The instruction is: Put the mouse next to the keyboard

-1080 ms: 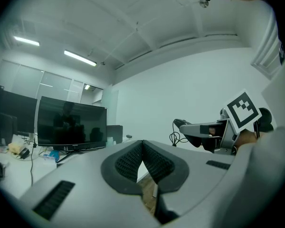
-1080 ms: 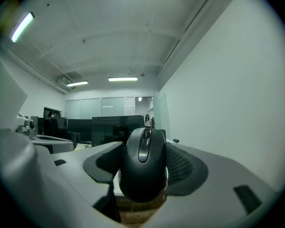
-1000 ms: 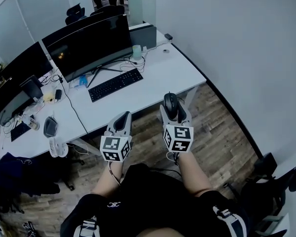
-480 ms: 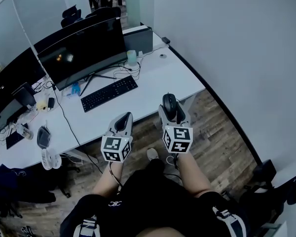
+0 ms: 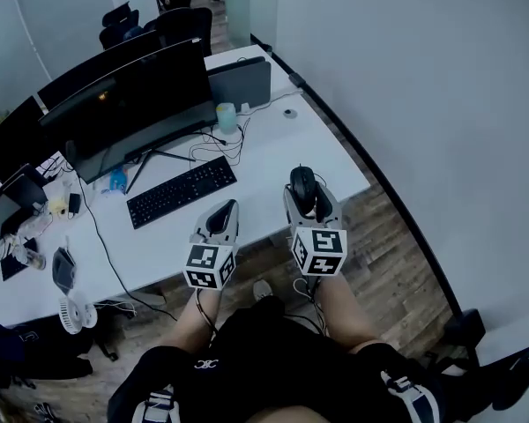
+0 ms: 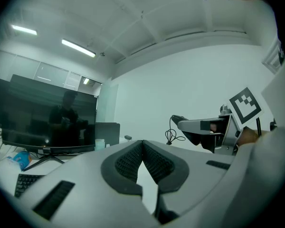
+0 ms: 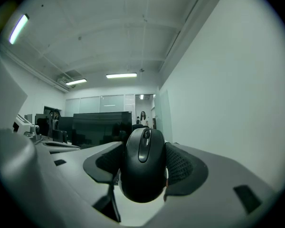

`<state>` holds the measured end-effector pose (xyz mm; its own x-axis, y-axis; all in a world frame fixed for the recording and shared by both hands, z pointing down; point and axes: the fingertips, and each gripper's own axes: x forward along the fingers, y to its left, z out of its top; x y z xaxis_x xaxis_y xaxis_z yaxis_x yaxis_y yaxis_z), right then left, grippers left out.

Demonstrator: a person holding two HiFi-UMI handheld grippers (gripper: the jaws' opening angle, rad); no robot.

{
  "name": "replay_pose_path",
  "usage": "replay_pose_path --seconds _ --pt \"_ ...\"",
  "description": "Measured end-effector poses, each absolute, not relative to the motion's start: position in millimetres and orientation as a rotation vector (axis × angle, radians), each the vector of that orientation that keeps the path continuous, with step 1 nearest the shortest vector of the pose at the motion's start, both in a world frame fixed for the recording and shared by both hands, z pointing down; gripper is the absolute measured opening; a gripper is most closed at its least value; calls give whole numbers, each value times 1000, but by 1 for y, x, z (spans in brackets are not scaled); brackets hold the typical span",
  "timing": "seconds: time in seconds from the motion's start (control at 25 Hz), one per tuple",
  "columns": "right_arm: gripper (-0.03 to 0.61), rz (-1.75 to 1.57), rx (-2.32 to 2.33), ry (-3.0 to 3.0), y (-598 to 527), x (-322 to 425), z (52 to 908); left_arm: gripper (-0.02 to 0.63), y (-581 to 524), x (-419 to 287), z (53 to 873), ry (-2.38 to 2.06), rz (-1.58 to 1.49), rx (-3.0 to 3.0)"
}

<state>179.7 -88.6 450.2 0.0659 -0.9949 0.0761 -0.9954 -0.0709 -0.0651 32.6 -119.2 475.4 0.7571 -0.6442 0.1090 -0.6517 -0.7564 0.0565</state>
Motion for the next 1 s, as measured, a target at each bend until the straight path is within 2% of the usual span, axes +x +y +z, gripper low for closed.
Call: replay_pose_path --seconds 0.4,1.0 --pt "294 126 2223 -2243 -215 214 430 14 -233 66 460 -1158 113 2829" --pt "293 196 2019 -2382 -291 173 447 13 -277 19 465 -1360 94 2704"
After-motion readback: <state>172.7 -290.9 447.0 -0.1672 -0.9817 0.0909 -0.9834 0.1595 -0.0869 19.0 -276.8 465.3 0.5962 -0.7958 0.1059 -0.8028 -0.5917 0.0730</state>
